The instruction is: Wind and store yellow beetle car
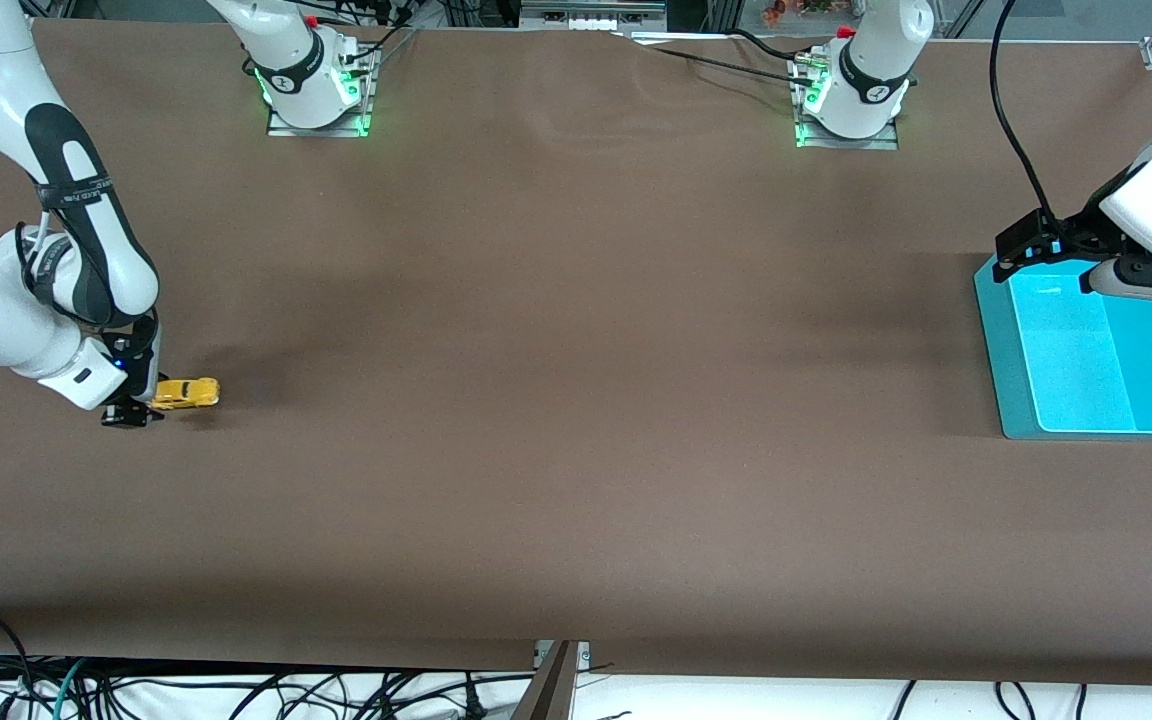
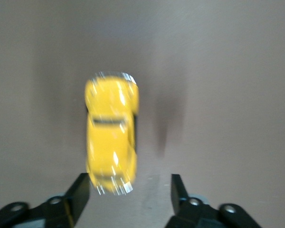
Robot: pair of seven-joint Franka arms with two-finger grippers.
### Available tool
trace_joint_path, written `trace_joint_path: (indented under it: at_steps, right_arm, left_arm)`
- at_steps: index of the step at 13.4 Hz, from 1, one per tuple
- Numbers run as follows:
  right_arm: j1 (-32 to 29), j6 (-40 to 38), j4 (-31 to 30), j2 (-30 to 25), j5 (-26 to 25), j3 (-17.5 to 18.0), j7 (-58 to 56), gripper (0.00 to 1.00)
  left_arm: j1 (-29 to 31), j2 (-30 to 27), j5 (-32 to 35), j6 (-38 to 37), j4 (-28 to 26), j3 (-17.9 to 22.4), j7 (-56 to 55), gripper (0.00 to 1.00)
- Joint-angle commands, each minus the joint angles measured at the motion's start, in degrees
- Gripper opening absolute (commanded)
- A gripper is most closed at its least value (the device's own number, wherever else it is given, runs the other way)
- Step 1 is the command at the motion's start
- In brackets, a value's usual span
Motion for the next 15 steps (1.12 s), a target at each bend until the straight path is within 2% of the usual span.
trace_joint_path:
  at_steps: [1, 5, 8, 12, 15]
  right_arm:
    - [-0.1, -10.6, 7.1, -0.8, 1.1, 0.8, 4.9, 1.00]
    - [-0.1, -20.5, 14.6, -2.6, 1.2, 1.8, 13.9, 1.00]
    - [0.1, -27.5, 17.2, -6.2, 1.1, 3.3, 28.0, 1.00]
    - [0.0, -41.9, 24.5, -8.6, 1.1, 4.3, 47.2, 1.00]
    - [1.2, -47.5, 26.8, -11.3, 0.6, 4.5, 62.5, 1.00]
  left_arm:
    - [0.4, 0.7, -0.8, -0.4, 1.4, -0.3, -0.4, 1.00]
    - [0.4, 0.7, -0.9, -0.4, 1.4, -0.3, -0.4, 1.00]
    - [0.4, 0.7, -0.8, -0.4, 1.4, -0.3, -0.4, 1.00]
    - [0.4, 0.7, -0.7, -0.4, 1.4, -0.3, -0.3, 1.00]
    - [0.4, 0.7, -0.7, -0.4, 1.5, -0.3, 0.2, 1.00]
